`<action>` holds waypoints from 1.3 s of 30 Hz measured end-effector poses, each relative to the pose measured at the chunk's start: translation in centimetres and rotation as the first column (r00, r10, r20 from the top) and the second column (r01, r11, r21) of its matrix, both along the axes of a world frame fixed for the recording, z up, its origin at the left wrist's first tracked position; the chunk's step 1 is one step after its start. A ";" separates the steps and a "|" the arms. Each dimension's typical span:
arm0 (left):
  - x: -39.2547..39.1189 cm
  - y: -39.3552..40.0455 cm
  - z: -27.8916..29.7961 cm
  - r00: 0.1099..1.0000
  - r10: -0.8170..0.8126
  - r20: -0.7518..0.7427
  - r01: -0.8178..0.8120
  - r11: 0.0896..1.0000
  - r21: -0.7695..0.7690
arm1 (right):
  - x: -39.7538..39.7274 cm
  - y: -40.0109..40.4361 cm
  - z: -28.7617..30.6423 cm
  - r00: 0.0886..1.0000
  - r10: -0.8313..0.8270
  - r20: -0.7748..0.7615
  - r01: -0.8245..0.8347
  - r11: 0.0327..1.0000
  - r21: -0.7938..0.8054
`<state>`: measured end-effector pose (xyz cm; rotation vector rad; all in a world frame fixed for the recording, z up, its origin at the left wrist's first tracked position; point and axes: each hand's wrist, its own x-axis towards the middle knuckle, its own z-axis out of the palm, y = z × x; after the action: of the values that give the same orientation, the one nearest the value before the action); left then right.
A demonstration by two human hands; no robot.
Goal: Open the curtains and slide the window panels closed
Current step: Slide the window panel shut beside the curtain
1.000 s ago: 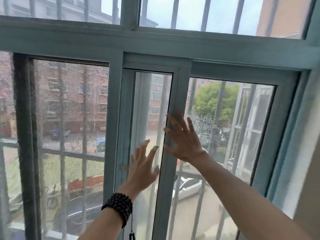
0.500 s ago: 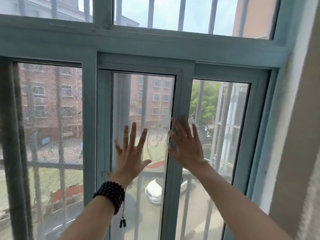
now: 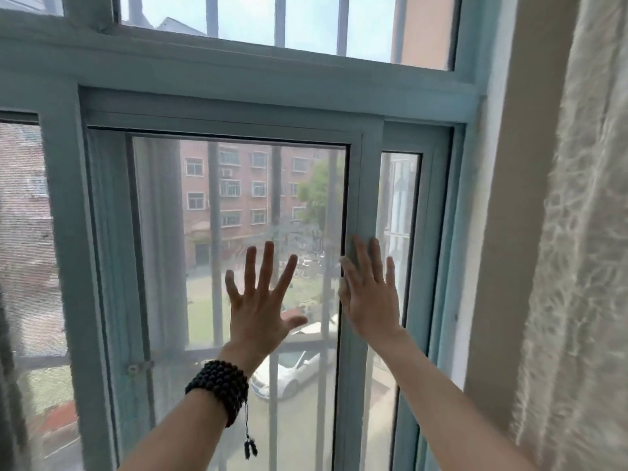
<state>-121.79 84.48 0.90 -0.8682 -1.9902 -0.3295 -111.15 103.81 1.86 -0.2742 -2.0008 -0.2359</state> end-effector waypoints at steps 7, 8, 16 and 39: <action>1.8 4.8 0.0 0.999 -0.008 -0.035 0.007 1.000 -0.012 | 1.9 2.9 -0.7 0.996 -0.091 0.014 0.092 0.988 -0.122; 2.0 5.4 -0.1 0.999 -0.007 -0.037 0.006 1.000 -0.014 | 2.1 3.1 -0.7 0.995 -0.099 0.025 0.102 0.983 -0.152; 2.7 8.1 -0.2 1.000 -0.022 -0.023 0.022 1.000 0.005 | 3.1 3.3 -0.2 0.977 -0.178 0.117 0.204 0.939 -0.277; 4.8 13.9 0.1 0.996 -0.086 0.017 0.086 0.996 -0.019 | 3.6 6.4 -0.5 0.908 -0.414 0.064 0.403 0.824 -0.399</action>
<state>-117.01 98.39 0.98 -0.9679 -1.9776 -0.3679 -107.53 110.17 1.38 -0.9763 -1.9323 -0.0806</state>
